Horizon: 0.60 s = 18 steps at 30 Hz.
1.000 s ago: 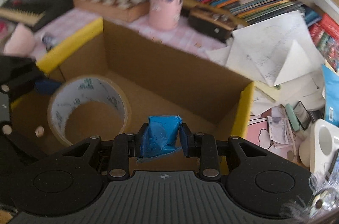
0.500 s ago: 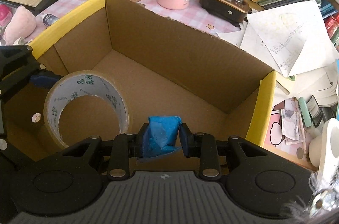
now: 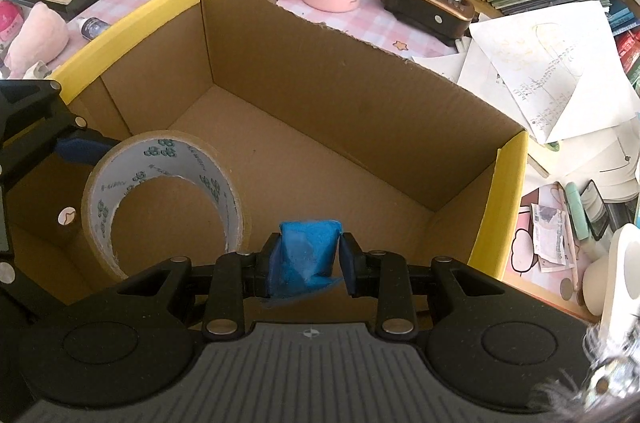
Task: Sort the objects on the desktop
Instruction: 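Lower the tape roll into the box with the left tool while the right tool lowers the cloth, then open both tools to release the tape roll and blue cloth in the box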
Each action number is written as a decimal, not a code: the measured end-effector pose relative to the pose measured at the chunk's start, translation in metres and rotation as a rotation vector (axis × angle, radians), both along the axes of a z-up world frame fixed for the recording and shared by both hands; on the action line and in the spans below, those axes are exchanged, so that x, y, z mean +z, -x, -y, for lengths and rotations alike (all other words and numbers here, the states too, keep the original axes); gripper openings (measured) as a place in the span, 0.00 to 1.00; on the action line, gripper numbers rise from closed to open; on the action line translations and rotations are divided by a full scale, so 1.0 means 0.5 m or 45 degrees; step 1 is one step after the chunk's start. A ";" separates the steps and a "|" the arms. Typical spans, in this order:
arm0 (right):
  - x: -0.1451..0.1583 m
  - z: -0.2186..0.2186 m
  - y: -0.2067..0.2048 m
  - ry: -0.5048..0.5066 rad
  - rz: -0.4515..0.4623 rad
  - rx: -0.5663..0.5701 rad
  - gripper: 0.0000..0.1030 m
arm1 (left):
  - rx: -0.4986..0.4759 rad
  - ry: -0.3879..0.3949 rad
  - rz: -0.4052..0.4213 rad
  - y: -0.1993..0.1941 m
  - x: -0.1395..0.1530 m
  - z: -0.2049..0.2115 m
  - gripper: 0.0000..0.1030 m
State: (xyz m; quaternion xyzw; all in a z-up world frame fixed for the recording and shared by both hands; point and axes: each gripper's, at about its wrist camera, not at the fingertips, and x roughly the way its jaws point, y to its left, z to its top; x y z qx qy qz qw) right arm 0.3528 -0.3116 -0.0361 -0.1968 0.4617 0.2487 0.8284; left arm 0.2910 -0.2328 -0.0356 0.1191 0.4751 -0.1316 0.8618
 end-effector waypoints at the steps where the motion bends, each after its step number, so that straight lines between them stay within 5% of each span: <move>1: 0.001 0.001 0.001 -0.006 0.006 -0.001 0.30 | 0.001 -0.001 0.000 0.001 0.000 0.000 0.90; 8: 0.020 0.014 0.009 -0.104 0.022 -0.046 0.36 | 0.014 -0.004 0.001 0.013 0.006 -0.003 0.90; 11: 0.034 0.019 0.015 -0.142 0.045 -0.064 0.42 | 0.020 -0.021 0.031 0.021 0.014 -0.002 0.93; 14: 0.051 0.024 0.024 -0.188 0.070 -0.079 0.59 | 0.020 -0.018 0.083 0.033 0.033 -0.004 0.97; 18: 0.073 0.028 0.040 -0.226 0.104 -0.094 0.59 | 0.016 -0.014 0.132 0.049 0.049 -0.003 0.97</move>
